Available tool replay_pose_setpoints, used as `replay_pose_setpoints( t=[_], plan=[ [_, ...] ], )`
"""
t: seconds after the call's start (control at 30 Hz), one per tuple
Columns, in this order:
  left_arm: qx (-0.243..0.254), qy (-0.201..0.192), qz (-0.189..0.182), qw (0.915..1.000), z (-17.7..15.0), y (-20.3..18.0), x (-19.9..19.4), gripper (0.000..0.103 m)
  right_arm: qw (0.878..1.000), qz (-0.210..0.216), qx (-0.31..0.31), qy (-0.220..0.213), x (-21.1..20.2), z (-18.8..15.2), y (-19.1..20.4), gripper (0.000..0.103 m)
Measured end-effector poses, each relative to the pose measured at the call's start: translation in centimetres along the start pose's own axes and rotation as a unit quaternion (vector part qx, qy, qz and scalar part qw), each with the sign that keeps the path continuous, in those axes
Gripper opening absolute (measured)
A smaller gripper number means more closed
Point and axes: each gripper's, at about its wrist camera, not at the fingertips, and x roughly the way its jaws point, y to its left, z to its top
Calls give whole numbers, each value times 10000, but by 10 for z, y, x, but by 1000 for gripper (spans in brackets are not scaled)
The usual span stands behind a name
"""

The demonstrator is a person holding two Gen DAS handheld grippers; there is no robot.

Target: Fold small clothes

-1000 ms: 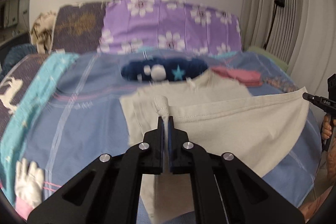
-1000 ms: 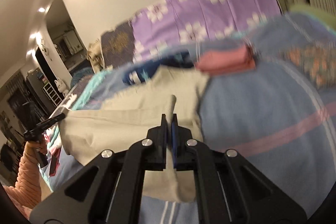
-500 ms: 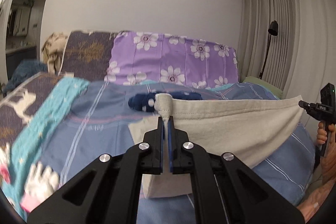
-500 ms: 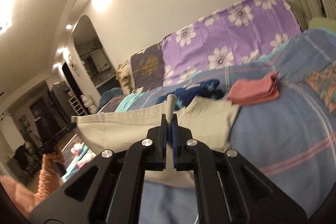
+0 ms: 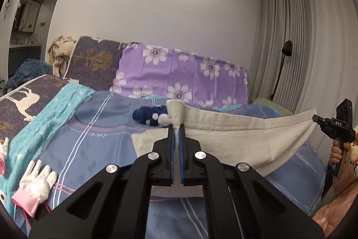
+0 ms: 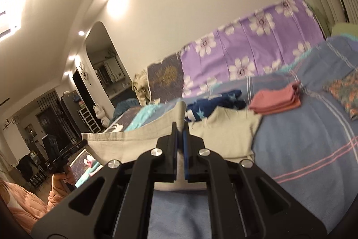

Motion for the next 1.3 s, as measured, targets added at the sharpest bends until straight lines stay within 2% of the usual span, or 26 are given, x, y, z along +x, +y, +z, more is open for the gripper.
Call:
replay_pose_setpoints(
  t=[0.17, 0.4, 0.47, 0.53, 0.63, 0.73, 0.83, 0.93, 1.03, 1.13, 1.23, 1.3],
  plan=[
    [184, -328, 35, 9993, 12, -15, -35, 3, 9992, -8, -252, -296, -37, 5, 26, 4],
    [373, -1038, 46, 9939, 20, -37, -106, 3, 9929, 191, -726, -921, -96, 8, 66, 4],
    [552, -1159, 104, 9917, 16, -44, -121, 3, 9903, 41, -956, -1010, -105, 8, 74, 4],
    [636, -1131, 126, 9915, 12, -45, -123, 3, 9908, -151, -980, -919, -106, 6, 72, 4],
    [610, -671, 113, 9958, 0, -42, -101, 3, 9961, -410, -633, -465, -82, -2, 49, 4],
    [515, -119, 133, 9985, -14, -34, -63, 3, 9976, -658, -170, 117, -40, -16, 14, 4],
    [328, 414, 194, 9984, -25, -18, -19, 3, 9943, -881, 254, 544, 4, -28, -21, 4],
    [179, 806, 328, 9960, -29, 1, 21, 3, 9893, -1163, 382, 796, 41, -31, -44, 4],
    [153, 1055, 390, 9935, -27, 16, 59, 3, 9885, -1113, 444, 922, 79, -21, -61, 4],
    [216, 1124, 564, 9918, -12, 31, 100, 3, 9865, -1250, 230, 1035, 119, -4, -72, 4],
    [-52, 1160, 536, 9918, -1, 49, 137, 3, 9846, -1344, 84, 1114, 162, 10, -88, 4],
    [-217, 1317, 486, 9899, -4, 62, 164, 3, 9815, -1390, 171, 1309, 188, 12, -106, 4]
  ],
)
